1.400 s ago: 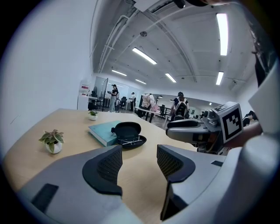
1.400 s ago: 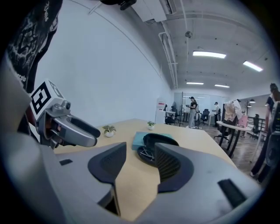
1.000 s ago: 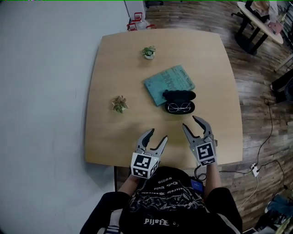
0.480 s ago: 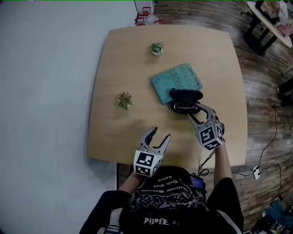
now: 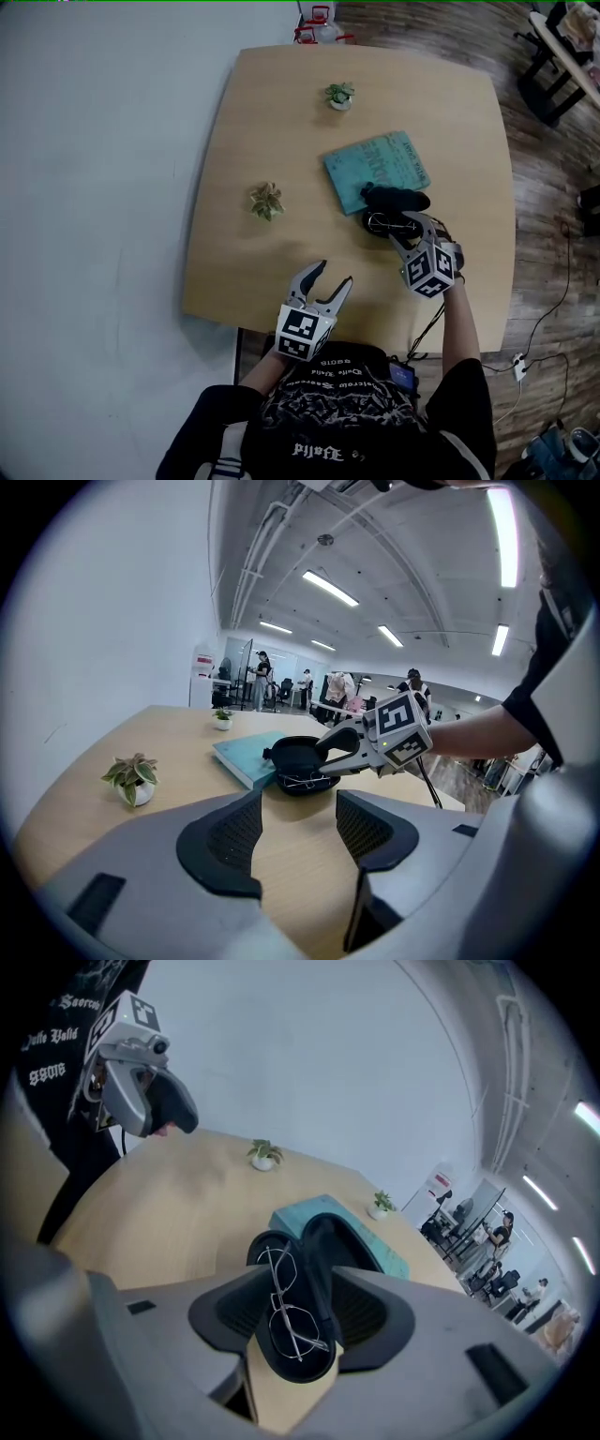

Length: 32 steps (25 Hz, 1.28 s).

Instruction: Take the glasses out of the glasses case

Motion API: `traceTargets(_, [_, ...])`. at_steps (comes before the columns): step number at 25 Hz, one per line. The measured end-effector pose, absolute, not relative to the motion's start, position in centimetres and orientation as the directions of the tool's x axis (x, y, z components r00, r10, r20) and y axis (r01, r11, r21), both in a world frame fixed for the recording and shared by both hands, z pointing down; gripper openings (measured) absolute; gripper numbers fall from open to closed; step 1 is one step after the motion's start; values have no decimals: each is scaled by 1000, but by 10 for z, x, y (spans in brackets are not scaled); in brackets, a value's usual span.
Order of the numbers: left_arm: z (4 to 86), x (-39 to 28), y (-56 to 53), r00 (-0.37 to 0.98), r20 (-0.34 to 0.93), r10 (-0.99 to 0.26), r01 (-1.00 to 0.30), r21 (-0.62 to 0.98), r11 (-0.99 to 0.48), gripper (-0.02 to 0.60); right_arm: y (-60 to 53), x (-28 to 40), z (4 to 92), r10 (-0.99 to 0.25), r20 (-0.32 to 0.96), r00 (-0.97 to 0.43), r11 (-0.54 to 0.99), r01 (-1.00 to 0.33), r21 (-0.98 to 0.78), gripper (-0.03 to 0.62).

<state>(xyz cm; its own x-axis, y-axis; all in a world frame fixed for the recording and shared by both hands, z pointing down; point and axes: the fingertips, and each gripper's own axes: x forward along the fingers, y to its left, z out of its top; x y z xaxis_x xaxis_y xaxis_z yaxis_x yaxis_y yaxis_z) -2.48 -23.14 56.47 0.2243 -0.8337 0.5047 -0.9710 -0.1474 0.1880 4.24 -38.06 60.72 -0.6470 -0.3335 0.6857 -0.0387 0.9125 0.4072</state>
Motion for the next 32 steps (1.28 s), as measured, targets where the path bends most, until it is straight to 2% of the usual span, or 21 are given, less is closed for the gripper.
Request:
traceTargets(7, [570,-41,-231,190,528,-828,-978,179,-110,253,-391,41,635,-278,746,-605,929,30,370,213])
traceTargets(17, [578,-79,-235,101,557,-824,-987,159,-13,253,-393,32,658,-238,767,-596,936,70,345,207])
traceTargets(20, [580,-84,-235,83,562,-823,-988,156,7,253,-393,32,664,-252,779,-575,924,97,371,163])
traceTargets(23, [582,-88,-235,74,566,-821,-987,157,20,253,-393,31,665,-251,782,-570,921,109,374,158])
traceTargets(29, [587,-87,-236,75,571,-818,-986,164,24,253,-387,31,673,-236,805,-545,913,159,375,54])
traceTargets(32, [588,-86,-236,74,573,-816,-987,162,24,253,-385,31,673,-232,807,-543,914,163,372,46])
